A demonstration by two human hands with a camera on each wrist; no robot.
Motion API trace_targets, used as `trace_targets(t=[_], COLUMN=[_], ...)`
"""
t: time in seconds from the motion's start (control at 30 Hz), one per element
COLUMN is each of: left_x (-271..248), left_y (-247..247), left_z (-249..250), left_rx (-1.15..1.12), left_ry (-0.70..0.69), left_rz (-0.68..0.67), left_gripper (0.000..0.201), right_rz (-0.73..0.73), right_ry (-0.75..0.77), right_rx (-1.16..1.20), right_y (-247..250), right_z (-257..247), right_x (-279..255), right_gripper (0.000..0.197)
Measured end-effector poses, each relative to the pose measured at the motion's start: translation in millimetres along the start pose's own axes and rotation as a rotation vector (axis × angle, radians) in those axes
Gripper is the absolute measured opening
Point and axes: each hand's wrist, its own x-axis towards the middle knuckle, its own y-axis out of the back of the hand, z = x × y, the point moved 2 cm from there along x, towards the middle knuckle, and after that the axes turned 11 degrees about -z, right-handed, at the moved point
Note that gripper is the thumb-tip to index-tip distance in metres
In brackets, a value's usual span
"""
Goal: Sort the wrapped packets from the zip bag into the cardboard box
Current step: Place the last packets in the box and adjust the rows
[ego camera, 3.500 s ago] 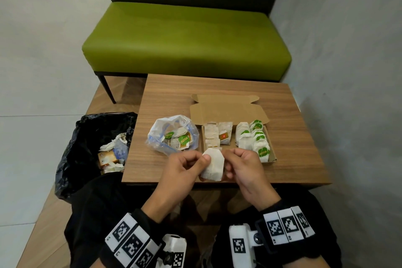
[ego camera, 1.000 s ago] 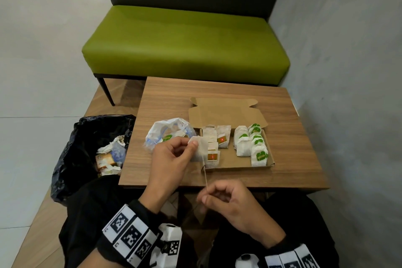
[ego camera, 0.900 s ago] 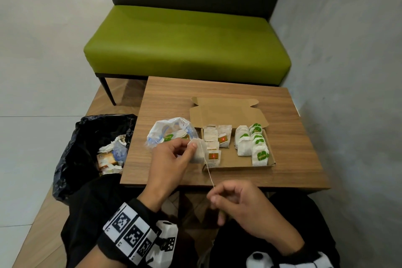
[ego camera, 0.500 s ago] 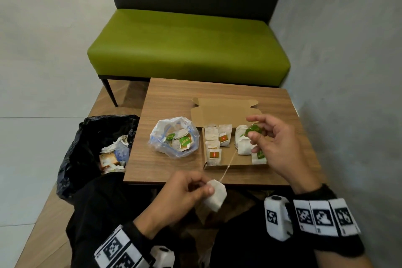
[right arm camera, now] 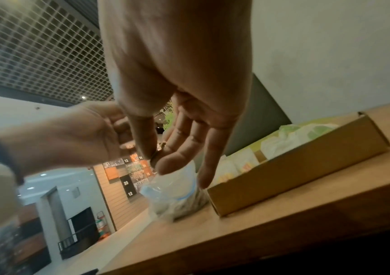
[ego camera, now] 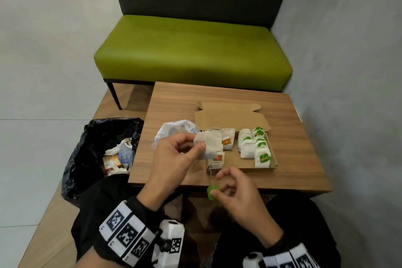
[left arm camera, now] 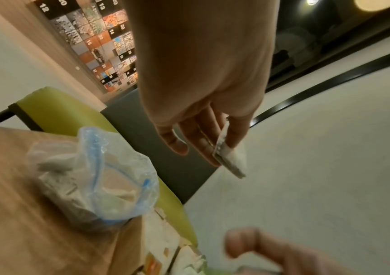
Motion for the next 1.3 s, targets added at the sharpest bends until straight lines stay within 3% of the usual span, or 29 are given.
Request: trace_targets(t=[0.13, 0.23, 0.3, 0.5, 0.77, 0.8, 0.93, 1.03, 1.13, 1.23, 1.3], left_x=[0, -9, -16, -29, -35, -35, -33, -31, -29, -29, -33], left_y=[2, -5, -9, -21, -24, -23, -22, -22, -24, -25, -31], left_z=[-10, -13, -13, -14, -17, -17, -14, -12, -13, -13, -15], left_rx=[0.147, 0.164, 0.201, 0.278, 0.269, 0.283, 0.258, 0.225, 0.248, 0.396, 0.561], left_ry=[0.009, 0.018, -0.005, -0.111, -0.108, -0.110, -0.110, -0.106, -0.088, -0.174, -0.254], left_rz=[0.062, -0.022, -0.065, -0.163, -0.174, -0.175, -0.163, -0.132, -0.078, 0.052, -0.019], left_gripper=[0.016, 0.021, 0.019, 0.017, 0.014, 0.014, 0.015, 0.015, 0.017, 0.031, 0.036], right_rz=[-0.179, -0.236, -0.163, 0.131, 0.252, 0.238, 0.094, 0.051, 0.131, 0.276, 0.329], right_ry=[0.117, 0.162, 0.223, 0.351, 0.232, 0.227, 0.173, 0.172, 0.171, 0.105, 0.055], right_rx=[0.100, 0.213, 0.235, 0.114, 0.085, 0.076, 0.040, 0.001, -0.078, -0.044, 0.026], right_y=[-4, 3, 13, 35, 36, 35, 37, 38, 36, 35, 32], right_z=[-32, -51, -59, -64, -52, -51, -49, -46, -45, -42, -39], right_x=[-24, -32, -29, -11, -2, -2, -7, -8, -6, -1, 2], right_gripper=[0.017, 0.033, 0.034, 0.012, 0.007, 0.003, 0.024, 0.021, 0.008, 0.017, 0.020])
